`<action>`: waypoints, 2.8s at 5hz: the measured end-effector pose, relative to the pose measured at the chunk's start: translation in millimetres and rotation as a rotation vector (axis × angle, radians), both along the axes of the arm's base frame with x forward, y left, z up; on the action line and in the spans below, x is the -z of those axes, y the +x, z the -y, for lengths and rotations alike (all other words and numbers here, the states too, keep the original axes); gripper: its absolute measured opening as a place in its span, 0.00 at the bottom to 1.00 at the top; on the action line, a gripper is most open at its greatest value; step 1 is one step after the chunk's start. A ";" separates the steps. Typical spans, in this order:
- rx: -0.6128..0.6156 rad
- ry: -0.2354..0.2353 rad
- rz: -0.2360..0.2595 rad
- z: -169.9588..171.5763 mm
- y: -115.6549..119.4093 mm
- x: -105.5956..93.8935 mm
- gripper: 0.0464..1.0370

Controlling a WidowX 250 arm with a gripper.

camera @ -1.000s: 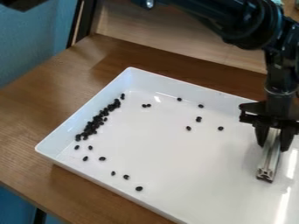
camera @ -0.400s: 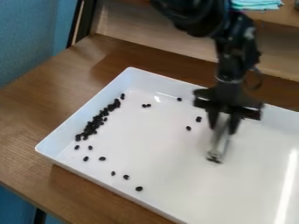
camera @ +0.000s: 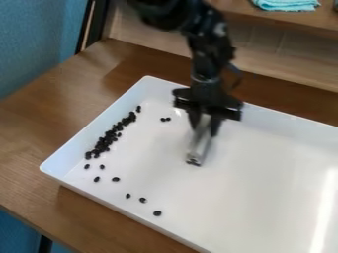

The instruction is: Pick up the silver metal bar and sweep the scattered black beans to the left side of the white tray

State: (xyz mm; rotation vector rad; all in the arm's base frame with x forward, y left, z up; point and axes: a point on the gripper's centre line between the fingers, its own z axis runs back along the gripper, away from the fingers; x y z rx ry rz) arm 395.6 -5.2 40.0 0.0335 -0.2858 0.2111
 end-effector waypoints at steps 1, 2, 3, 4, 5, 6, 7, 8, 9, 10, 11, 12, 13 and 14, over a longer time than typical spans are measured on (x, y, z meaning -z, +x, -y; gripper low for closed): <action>-0.034 -0.001 -0.017 -39.6 -3.2 0.4 0.34; -0.057 0.006 -0.015 -62.8 -4.2 -1.4 0.34; -0.062 -0.005 -0.024 -78.9 -11.5 -4.8 0.34; -0.036 0.020 0.015 -105.2 -23.6 -24.3 0.34; 0.023 0.103 0.064 -129.6 -25.5 -28.1 0.34; 0.063 0.119 0.058 -139.0 -26.7 -30.6 0.34; 0.081 0.000 -0.004 -142.0 -36.6 -42.8 0.34; 0.098 -0.067 -0.049 -108.5 -57.1 -64.7 0.34; 0.179 -0.074 -0.114 -47.1 -82.5 -65.4 0.34; 0.192 -0.050 -0.135 -7.4 -103.3 -65.0 0.34; 0.195 -0.027 -0.136 23.7 -108.8 -56.7 0.34; 0.181 0.015 -0.118 33.8 -100.5 -38.8 0.34; 0.165 0.044 -0.107 33.5 -101.1 -16.7 0.34; 0.169 0.065 -0.104 45.2 -99.3 -1.3 0.34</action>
